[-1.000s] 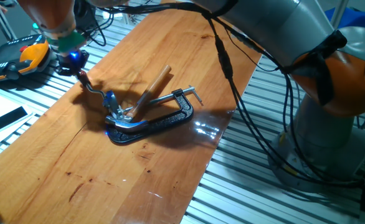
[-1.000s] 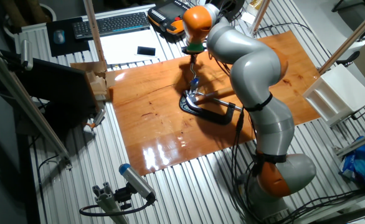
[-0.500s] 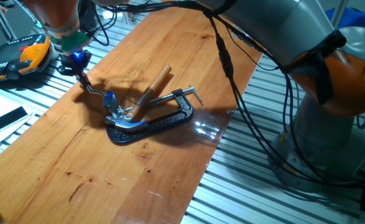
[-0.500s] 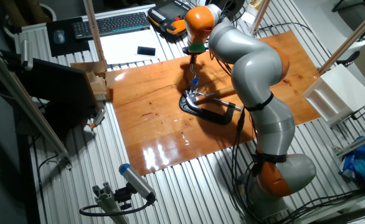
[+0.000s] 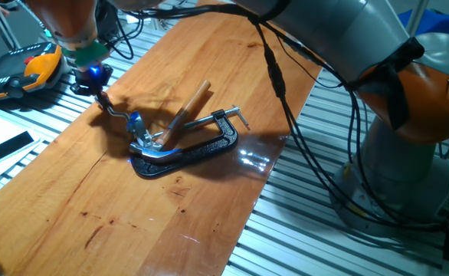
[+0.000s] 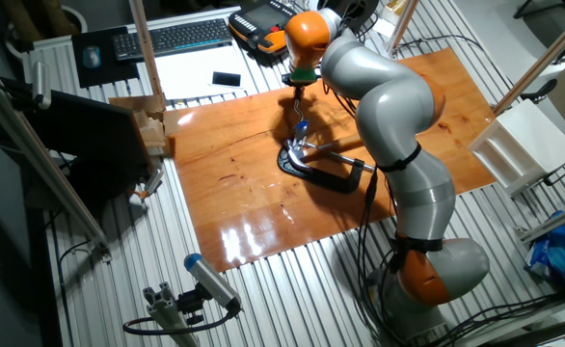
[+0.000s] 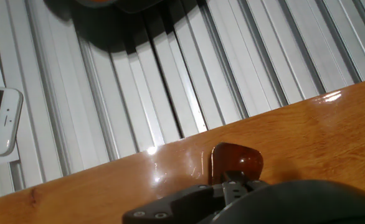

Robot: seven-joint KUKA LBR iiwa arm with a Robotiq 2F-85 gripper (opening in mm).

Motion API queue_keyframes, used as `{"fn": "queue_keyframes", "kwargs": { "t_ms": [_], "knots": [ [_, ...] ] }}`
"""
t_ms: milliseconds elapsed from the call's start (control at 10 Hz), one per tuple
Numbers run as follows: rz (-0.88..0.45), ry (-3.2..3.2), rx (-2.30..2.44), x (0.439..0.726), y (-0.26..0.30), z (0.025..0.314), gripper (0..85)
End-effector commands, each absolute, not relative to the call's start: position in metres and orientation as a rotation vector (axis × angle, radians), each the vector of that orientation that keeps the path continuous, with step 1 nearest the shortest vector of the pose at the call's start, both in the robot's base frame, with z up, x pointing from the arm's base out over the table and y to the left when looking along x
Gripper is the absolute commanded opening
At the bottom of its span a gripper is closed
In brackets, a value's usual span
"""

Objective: Push down the lever

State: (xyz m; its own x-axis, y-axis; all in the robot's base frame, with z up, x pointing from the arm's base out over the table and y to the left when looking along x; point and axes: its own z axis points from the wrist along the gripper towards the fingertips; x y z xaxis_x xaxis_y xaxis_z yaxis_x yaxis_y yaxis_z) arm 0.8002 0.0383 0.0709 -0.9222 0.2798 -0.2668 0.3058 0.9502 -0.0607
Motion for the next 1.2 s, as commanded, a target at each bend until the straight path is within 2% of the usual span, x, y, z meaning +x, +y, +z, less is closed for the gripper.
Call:
{"fn": "queue_keyframes", "kwargs": {
  "t_ms": [0,600,1100],
  "knots": [
    [-0.147,2.848,0.438,0.800,0.038,0.070,0.0],
    [-0.139,2.858,0.444,0.802,0.037,0.062,0.0],
    [-0.081,2.957,0.390,0.791,0.045,0.099,0.0]
  ]
}}
